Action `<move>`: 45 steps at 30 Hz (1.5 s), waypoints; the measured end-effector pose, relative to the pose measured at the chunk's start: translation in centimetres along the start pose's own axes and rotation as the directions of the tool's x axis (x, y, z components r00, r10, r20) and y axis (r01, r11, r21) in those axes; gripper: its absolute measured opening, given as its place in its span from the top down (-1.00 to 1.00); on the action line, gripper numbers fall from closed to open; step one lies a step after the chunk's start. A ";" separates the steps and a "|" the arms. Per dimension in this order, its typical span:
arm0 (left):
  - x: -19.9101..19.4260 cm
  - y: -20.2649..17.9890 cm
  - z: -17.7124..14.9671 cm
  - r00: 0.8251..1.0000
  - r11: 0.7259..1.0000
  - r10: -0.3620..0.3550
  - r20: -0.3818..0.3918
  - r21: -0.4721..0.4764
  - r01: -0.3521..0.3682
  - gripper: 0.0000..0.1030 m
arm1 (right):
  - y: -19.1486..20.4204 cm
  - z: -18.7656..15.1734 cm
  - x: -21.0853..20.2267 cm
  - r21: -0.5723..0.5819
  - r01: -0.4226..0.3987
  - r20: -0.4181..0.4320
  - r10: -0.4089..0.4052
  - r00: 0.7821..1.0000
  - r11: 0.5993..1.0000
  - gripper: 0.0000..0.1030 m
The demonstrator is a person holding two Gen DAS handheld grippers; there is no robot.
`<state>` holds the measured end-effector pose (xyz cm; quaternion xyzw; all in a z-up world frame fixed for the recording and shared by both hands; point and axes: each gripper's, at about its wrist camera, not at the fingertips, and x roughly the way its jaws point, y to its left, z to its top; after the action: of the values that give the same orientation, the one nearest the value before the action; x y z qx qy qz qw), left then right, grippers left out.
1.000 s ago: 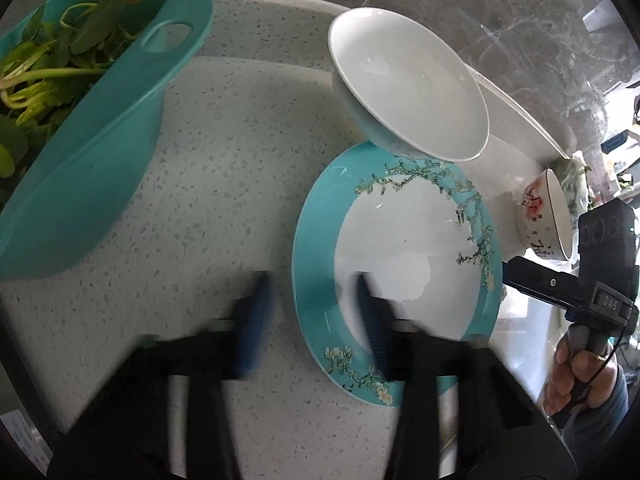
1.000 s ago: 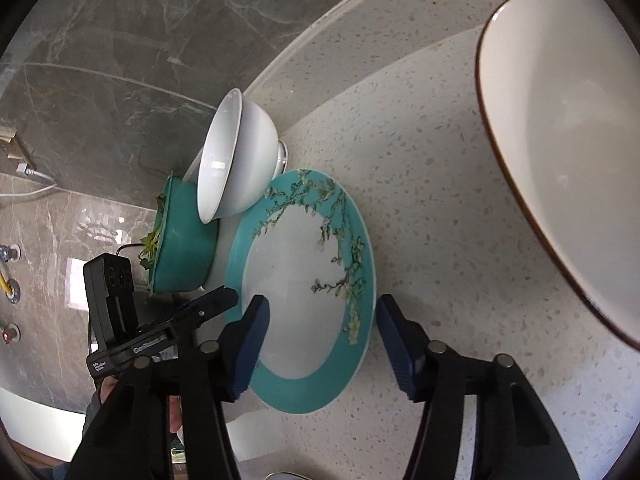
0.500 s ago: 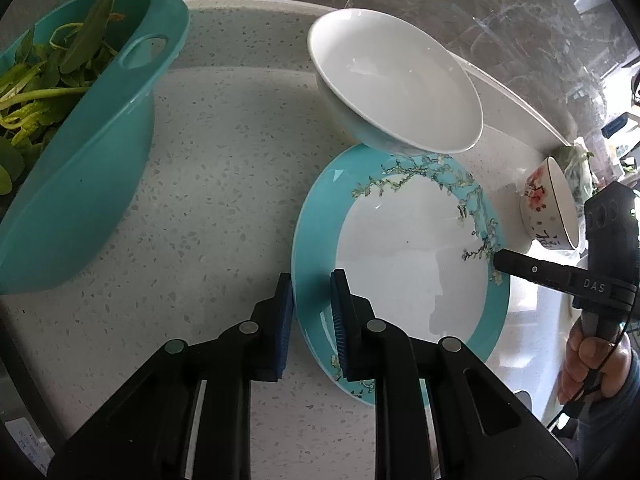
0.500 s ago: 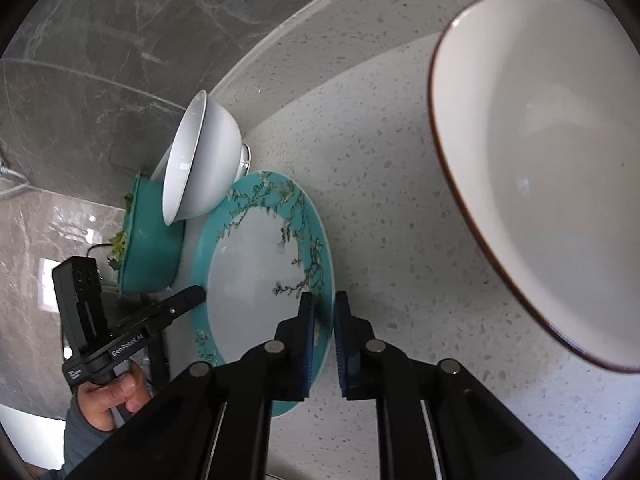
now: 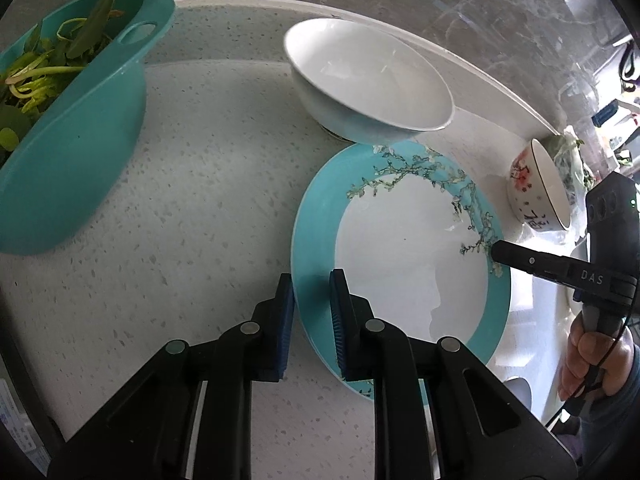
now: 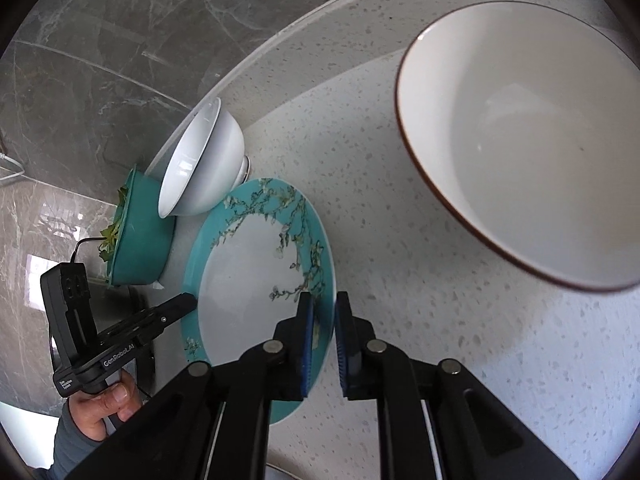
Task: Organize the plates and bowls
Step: 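Carry the teal floral plate with both grippers and lower it onto the grey-rimmed plate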
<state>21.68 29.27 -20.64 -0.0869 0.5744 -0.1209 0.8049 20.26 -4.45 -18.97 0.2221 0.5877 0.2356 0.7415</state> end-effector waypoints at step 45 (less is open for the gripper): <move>-8.2 -10.0 -23.3 0.998 0.974 0.006 -0.062 0.226 0.008 0.70 | -1.9 -19.1 -11.3 0.013 0.116 0.021 -0.116 0.993 0.993 0.73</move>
<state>-3.88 22.08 -18.06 0.0090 0.5817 -0.1885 0.7912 -0.50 -11.79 -15.49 0.1946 0.5927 0.1862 0.7590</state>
